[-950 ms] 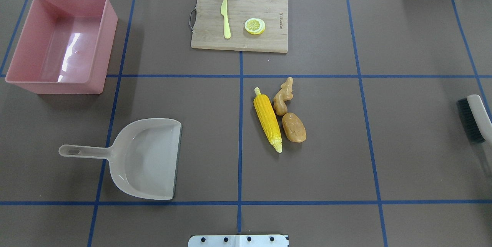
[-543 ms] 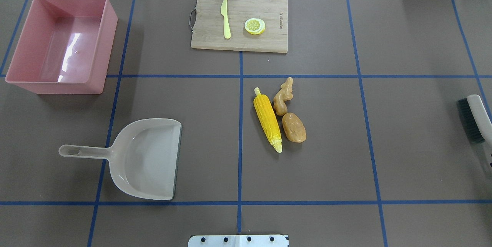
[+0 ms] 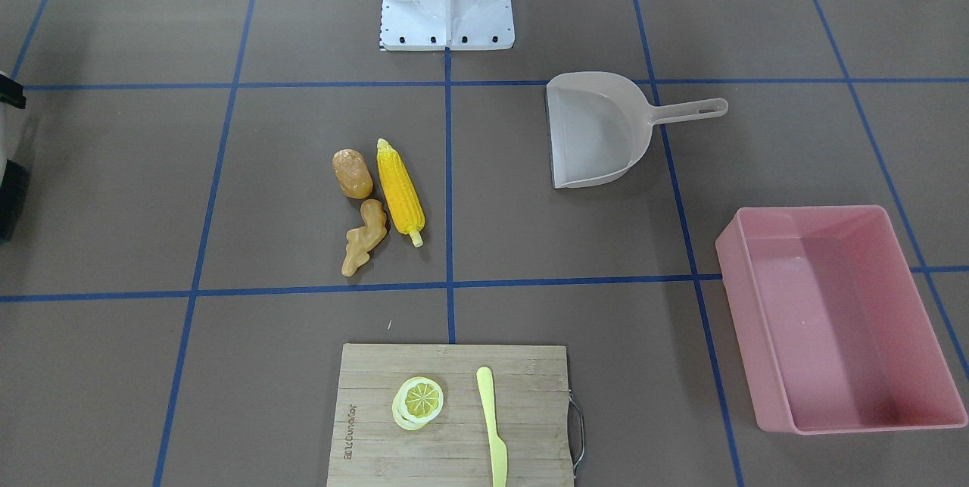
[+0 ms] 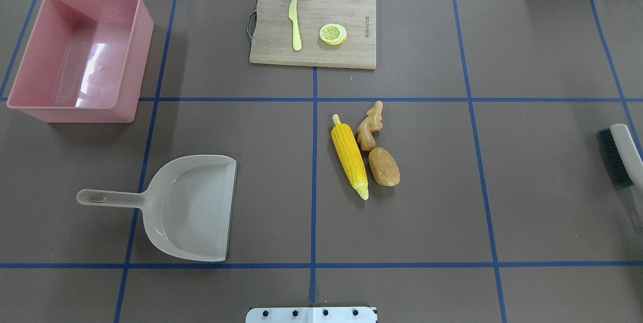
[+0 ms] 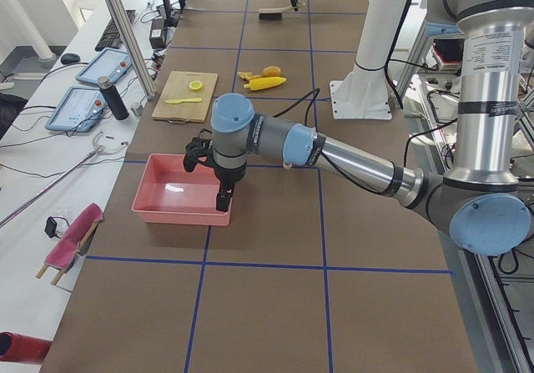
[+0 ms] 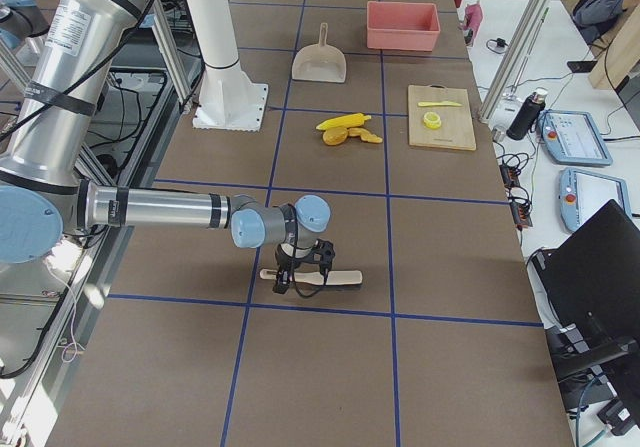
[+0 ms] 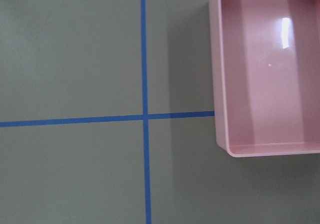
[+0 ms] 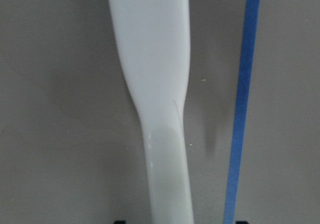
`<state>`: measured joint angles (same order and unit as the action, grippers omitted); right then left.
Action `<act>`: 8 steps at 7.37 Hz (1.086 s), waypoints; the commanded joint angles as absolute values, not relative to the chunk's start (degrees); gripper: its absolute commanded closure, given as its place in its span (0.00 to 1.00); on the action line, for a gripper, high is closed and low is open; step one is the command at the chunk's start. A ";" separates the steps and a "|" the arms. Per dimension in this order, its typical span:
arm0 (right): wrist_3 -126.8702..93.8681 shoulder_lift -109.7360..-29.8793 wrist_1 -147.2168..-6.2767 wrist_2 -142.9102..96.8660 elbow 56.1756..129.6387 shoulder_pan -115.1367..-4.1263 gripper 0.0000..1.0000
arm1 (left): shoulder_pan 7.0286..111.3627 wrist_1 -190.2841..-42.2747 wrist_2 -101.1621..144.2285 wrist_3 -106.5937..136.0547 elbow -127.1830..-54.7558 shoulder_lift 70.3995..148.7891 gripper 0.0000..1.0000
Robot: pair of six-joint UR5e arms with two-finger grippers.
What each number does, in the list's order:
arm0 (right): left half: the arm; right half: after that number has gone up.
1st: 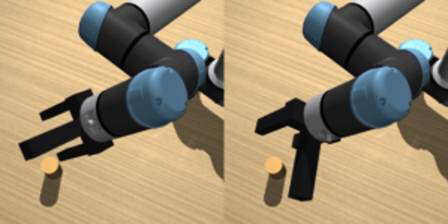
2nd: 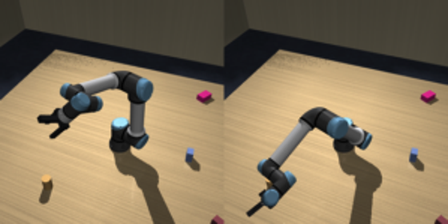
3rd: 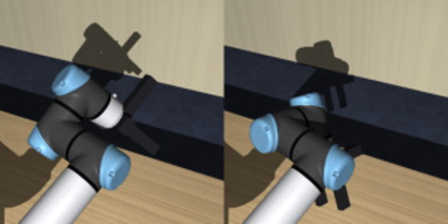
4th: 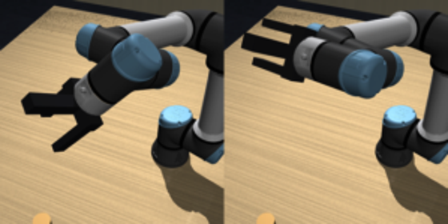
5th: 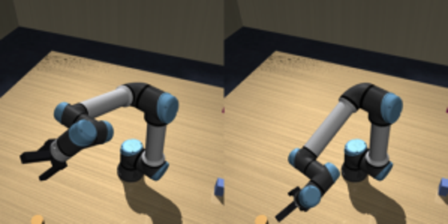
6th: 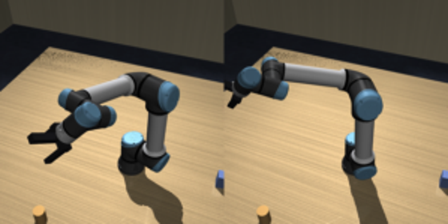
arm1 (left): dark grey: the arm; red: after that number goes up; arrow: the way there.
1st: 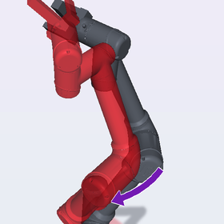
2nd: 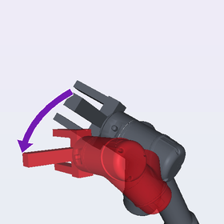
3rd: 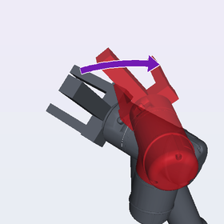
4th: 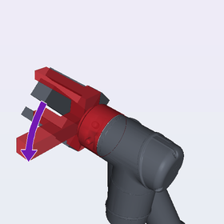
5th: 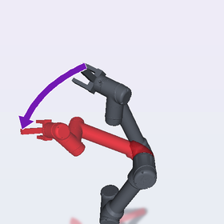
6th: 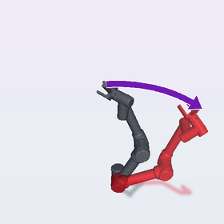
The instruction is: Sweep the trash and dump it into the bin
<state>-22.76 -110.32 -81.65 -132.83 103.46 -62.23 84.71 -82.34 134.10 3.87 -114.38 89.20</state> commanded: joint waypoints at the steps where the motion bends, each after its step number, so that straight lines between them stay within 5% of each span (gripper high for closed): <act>1: -22.76 -110.04 -81.65 -132.80 103.36 -62.14 0.64 | 74.65 -75.09 129.74 3.87 -124.14 90.61 0.02; 3: -22.76 -109.60 -81.74 -132.80 103.10 -61.88 0.99 | 66.43 -75.32 128.33 3.69 -127.59 92.36 0.02; 8: -22.68 -109.16 -81.83 -132.89 106.42 -65.37 1.00 | 47.39 -80.46 113.33 -17.74 -133.69 92.55 0.02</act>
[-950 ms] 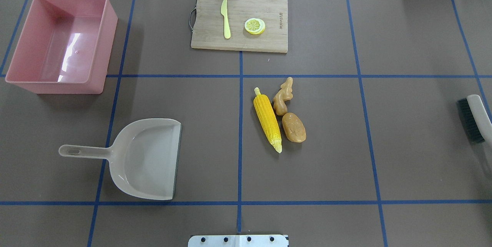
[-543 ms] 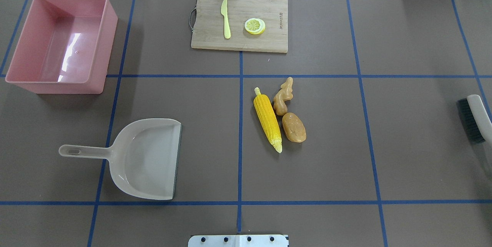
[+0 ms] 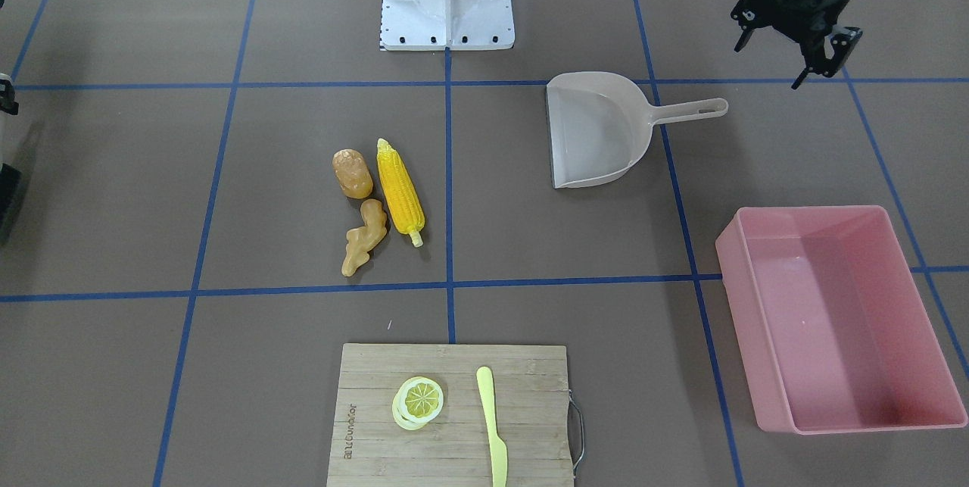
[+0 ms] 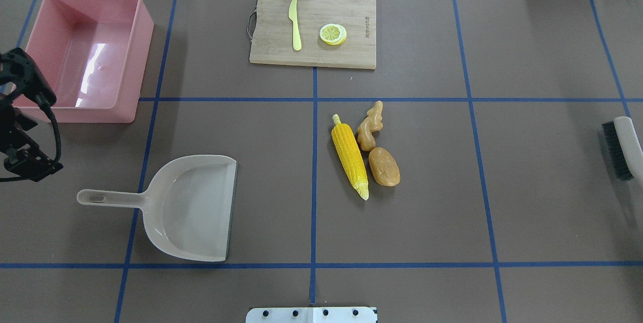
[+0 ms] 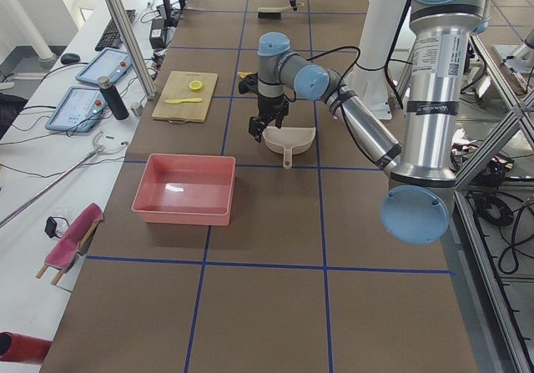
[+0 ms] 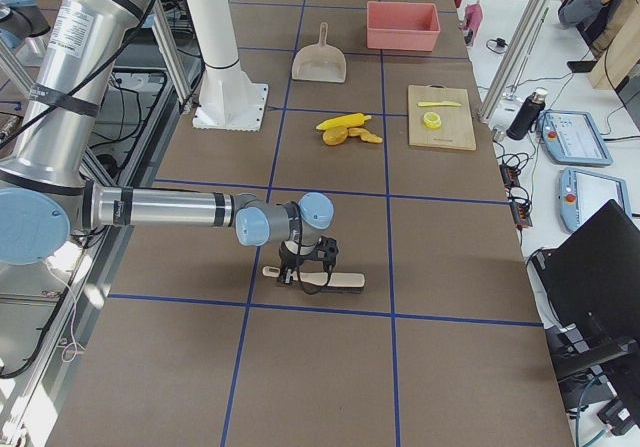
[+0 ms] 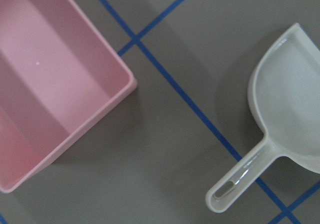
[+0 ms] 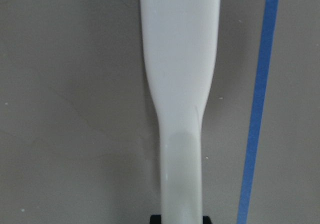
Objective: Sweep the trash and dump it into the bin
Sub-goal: 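Lower the left gripper onto the dustpan handle while the right grasps the brush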
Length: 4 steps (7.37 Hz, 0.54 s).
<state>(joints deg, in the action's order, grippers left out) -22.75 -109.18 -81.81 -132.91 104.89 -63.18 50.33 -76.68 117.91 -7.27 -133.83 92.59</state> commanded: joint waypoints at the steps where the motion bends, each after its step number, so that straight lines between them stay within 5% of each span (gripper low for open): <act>1: -22.15 -108.03 -81.65 -133.85 106.96 -69.22 1.00 | 46.24 -85.47 112.86 -20.45 -133.33 91.33 0.02; 4: -22.67 -107.58 -81.74 -133.86 110.47 -70.22 1.00 | 44.48 -91.92 113.03 -25.03 -127.99 87.10 0.02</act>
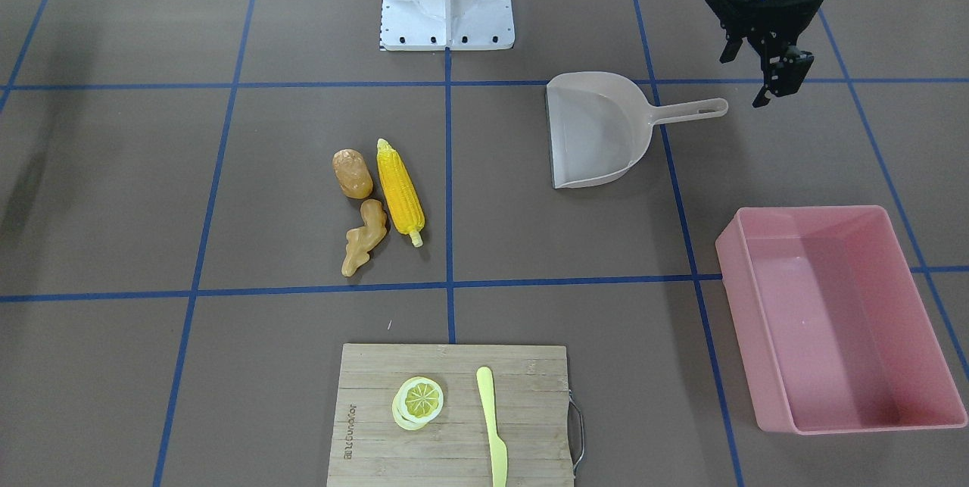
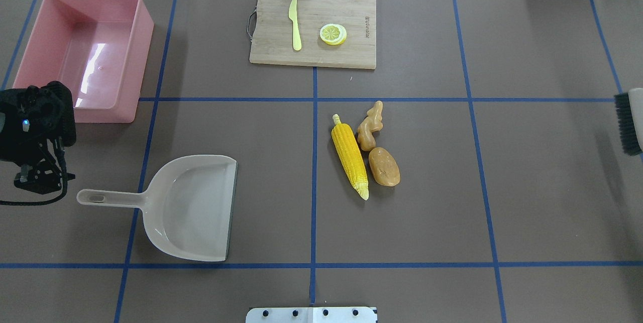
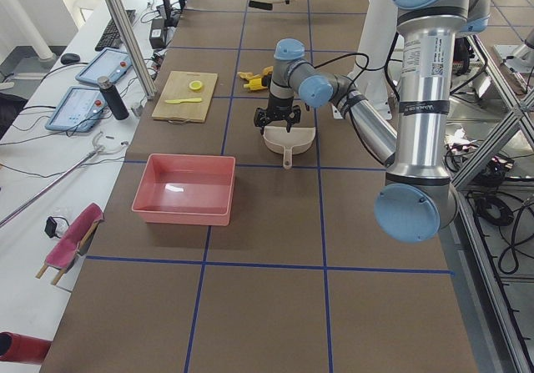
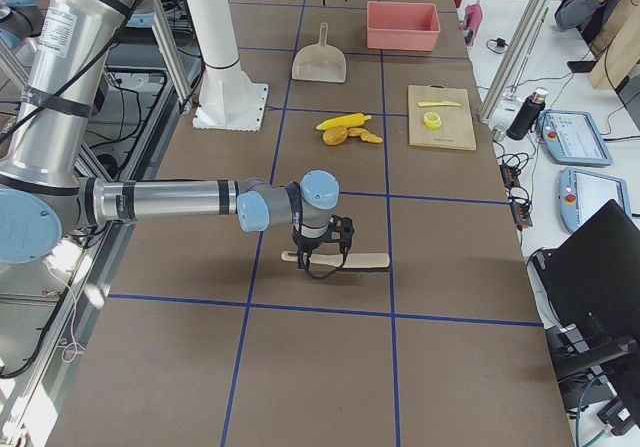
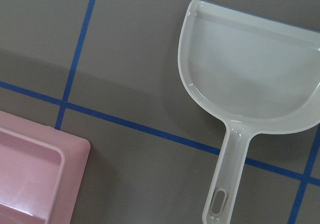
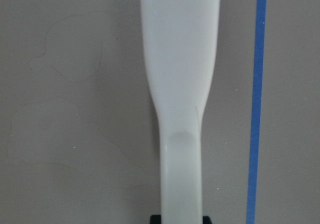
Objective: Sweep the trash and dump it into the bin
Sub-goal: 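Lower the left gripper onto the dustpan handle while the right grasps the brush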
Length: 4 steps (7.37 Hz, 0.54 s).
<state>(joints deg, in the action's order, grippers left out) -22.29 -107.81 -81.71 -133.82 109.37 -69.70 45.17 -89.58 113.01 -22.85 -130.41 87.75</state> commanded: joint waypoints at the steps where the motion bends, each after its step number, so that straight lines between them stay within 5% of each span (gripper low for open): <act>1: -22.76 -107.40 -81.65 -134.12 111.44 -70.75 1.00 | 41.51 -93.85 112.94 -24.87 -127.53 87.19 0.02; 4: -23.03 -107.76 -81.91 -144.05 110.30 -75.84 1.00 | 38.59 -94.13 114.61 -24.96 -124.02 89.37 0.02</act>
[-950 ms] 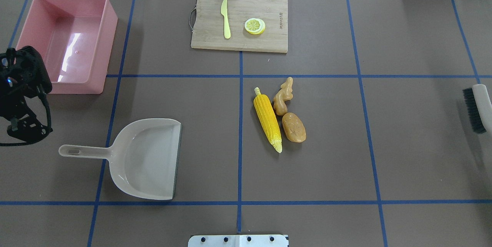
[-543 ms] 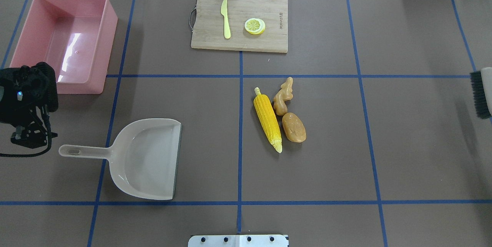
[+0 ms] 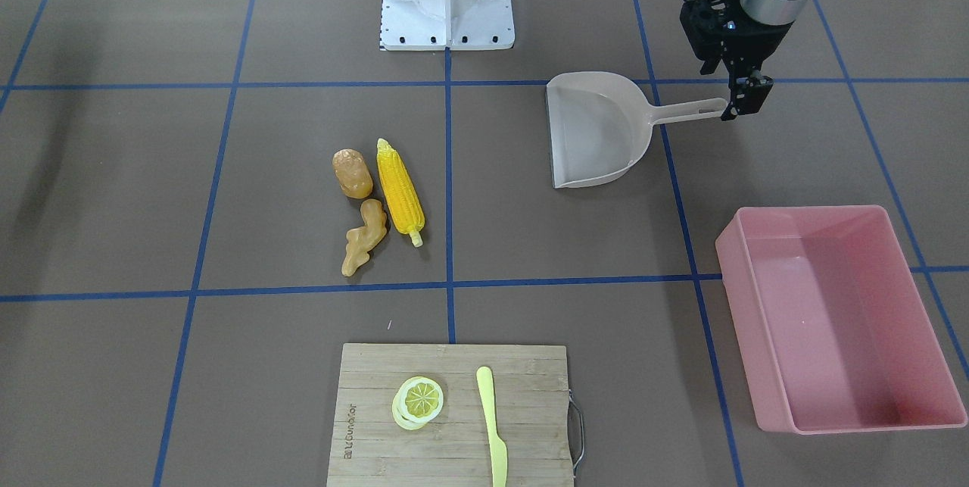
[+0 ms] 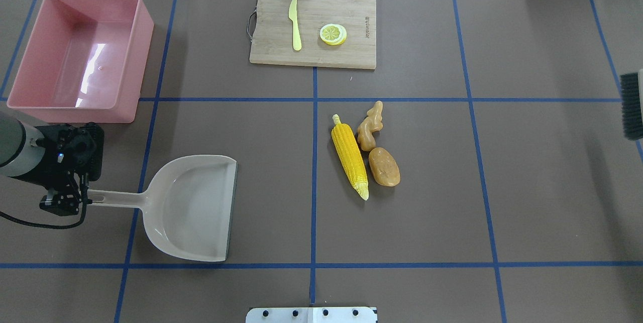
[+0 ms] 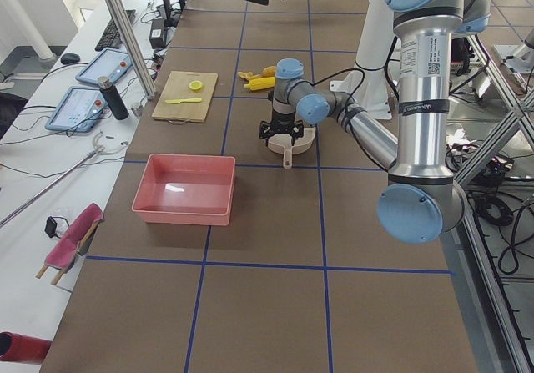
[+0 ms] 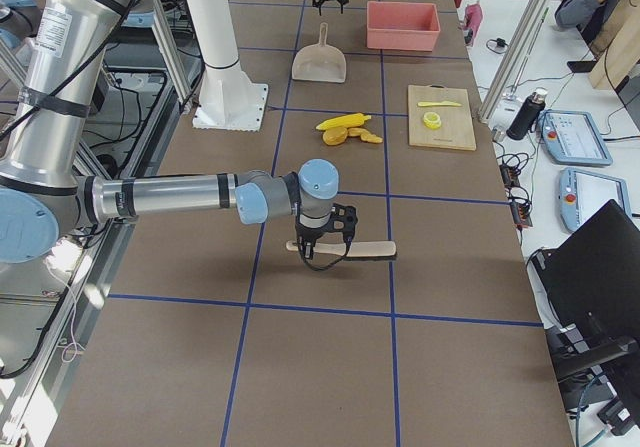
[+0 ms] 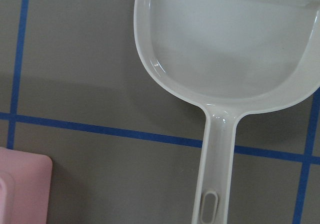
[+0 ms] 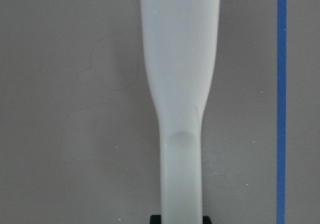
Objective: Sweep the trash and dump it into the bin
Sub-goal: 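Lower the left gripper onto the dustpan handle while the right grasps the brush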
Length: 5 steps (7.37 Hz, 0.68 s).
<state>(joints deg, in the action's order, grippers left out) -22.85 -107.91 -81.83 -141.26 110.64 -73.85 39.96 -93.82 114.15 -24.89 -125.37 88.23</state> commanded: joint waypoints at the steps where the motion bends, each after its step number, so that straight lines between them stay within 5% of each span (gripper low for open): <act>1: -23.72 -107.49 -81.74 -143.70 110.82 -76.81 1.00 | 38.32 -94.30 114.87 -24.96 -123.67 89.47 0.02; 5: -33.58 -104.42 -80.95 -152.30 115.63 -76.64 1.00 | 38.32 -97.56 117.24 -24.70 -116.03 92.19 0.02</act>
<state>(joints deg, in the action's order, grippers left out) -26.84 -105.24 -81.34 -149.24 112.56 -76.65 38.34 -97.13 116.43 -24.83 -118.18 91.02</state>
